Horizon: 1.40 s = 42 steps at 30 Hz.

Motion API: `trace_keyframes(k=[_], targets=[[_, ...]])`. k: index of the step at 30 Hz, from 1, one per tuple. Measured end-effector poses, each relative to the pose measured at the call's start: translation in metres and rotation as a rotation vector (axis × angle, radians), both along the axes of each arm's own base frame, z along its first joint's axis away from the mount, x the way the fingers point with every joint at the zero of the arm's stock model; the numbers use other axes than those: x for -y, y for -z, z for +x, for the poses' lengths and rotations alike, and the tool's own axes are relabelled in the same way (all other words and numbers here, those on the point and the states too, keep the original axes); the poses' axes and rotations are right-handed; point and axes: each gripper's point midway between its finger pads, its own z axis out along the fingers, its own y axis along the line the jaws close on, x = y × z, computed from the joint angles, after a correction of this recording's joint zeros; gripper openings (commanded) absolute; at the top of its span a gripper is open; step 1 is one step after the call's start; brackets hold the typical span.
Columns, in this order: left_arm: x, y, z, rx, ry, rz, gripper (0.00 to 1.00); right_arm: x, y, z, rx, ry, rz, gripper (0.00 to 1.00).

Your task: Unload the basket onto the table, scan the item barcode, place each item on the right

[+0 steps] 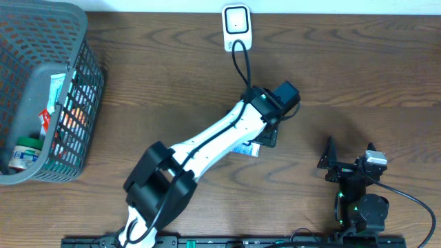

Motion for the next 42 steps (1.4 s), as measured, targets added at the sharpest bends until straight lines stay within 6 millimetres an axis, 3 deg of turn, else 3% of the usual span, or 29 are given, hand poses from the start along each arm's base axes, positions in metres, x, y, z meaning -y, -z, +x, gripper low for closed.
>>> trace_keyframes(k=[5,11,13,16,20,24,31,33,36,37,39,42], targets=[[-0.004,-0.033,0.008,0.061,-0.018,-0.066,0.94,0.0,0.0,0.0,0.0,0.0,0.0,0.99],[-0.02,-0.079,0.02,0.147,-0.063,-0.158,0.37,0.0,0.0,0.0,0.0,0.0,0.0,0.99],[-0.03,-0.095,0.025,0.177,-0.074,-0.183,0.29,0.0,0.0,0.0,0.0,0.0,0.0,0.99],[-0.054,-0.119,0.036,0.228,-0.111,-0.207,0.27,0.0,0.0,0.0,0.0,0.0,0.0,0.99],[-0.114,-0.154,0.054,0.319,-0.245,-0.21,0.25,0.0,0.0,0.0,0.0,0.0,0.0,0.99],[-0.194,-0.185,0.067,0.415,-0.444,-0.201,0.24,0.0,0.0,0.0,0.0,0.0,0.0,0.99],[-0.348,-0.218,0.053,0.545,-0.859,-0.132,0.25,0.0,0.0,0.0,0.0,0.0,0.0,0.99],[-0.387,-0.218,0.042,0.559,-0.991,-0.107,0.32,0.0,0.0,0.0,0.0,0.0,0.0,0.99],[-0.434,-0.217,0.026,0.575,-1.168,-0.083,0.59,0.0,0.0,0.0,0.0,0.0,0.0,0.99],[-0.445,-0.216,0.021,0.58,-1.22,-0.081,0.64,0.0,0.0,0.0,0.0,0.0,0.0,0.99],[-0.468,-0.216,0.01,0.593,-1.322,-0.079,0.71,0.0,0.0,0.0,0.0,0.0,0.0,0.99],[-0.486,-0.215,-0.002,0.603,-1.408,-0.082,0.74,0.0,0.0,0.0,0.0,0.0,0.0,0.99]])
